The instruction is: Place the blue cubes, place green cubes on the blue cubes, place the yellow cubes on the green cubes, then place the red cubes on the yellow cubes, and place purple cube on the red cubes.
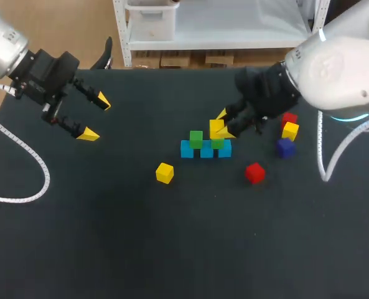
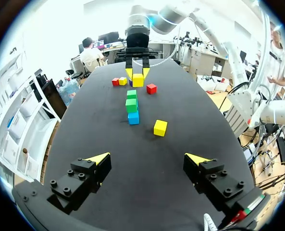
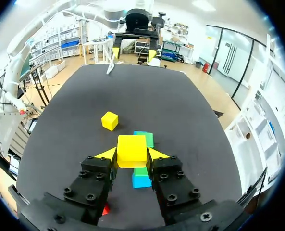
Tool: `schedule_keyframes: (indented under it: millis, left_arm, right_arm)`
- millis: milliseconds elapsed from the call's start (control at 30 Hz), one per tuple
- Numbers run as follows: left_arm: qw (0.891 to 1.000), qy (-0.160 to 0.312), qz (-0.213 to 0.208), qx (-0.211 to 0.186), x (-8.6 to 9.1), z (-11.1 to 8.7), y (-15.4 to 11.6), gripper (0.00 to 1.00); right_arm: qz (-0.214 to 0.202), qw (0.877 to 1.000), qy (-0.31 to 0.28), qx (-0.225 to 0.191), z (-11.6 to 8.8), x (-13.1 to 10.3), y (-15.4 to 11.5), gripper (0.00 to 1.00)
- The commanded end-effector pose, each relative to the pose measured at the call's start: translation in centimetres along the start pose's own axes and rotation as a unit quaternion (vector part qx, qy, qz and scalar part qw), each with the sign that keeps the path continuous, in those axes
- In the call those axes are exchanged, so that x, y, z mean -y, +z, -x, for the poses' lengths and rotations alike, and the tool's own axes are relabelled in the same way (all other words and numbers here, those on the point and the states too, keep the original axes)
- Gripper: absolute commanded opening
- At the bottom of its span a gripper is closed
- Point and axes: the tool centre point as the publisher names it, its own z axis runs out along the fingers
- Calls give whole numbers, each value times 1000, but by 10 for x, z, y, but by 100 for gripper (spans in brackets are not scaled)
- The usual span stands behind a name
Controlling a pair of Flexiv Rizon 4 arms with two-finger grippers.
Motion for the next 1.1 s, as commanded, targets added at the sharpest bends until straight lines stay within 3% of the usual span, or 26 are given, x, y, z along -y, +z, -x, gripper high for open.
schedule_keyframes:
  millis: [33,1100]
  left_arm:
    - [1000,2,0,1,0,-1,0,100]
    - [1000,2,0,1,0,-1,0,100]
  right_arm:
    - [-4,1000,4,9,-1,4,7,0]
    - [-10,1000,14,15,-1,18,28,0]
